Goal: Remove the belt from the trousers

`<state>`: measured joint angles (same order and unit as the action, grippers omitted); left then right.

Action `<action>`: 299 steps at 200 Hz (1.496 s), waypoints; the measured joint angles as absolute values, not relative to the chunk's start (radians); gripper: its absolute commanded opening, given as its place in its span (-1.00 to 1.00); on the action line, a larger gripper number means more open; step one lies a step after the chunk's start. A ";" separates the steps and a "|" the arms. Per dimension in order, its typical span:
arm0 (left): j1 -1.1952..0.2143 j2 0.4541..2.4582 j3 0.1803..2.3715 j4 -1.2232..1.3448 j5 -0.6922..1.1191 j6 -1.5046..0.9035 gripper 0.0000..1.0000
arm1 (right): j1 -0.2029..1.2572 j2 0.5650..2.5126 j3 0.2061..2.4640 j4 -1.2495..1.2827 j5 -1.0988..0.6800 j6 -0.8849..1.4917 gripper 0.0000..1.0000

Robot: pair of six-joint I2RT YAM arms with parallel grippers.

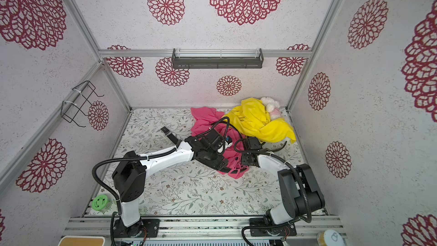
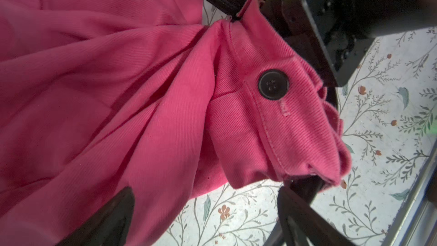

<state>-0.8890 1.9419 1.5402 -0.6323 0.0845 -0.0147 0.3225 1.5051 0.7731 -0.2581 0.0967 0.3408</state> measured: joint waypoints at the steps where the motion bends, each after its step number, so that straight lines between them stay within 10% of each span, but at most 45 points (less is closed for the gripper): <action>1: -0.889 1.942 1.541 -0.632 0.086 -0.012 0.78 | 0.323 1.505 0.773 -0.258 0.097 0.341 -0.19; 152: -0.882 1.923 1.518 -0.709 0.353 0.053 0.57 | 0.324 1.503 0.764 -0.250 0.083 0.340 -0.14; 189: -0.886 1.927 1.515 -0.730 0.328 0.067 0.17 | 0.324 1.503 0.764 -0.249 0.082 0.340 -0.14; 221: -0.896 1.927 1.453 -0.704 0.265 0.055 -1.00 | 0.324 1.502 0.764 -0.248 0.081 0.340 -0.07; 299: -0.951 1.564 1.213 -0.627 -0.077 0.036 -1.00 | 0.335 1.505 0.809 -0.268 0.044 0.317 0.05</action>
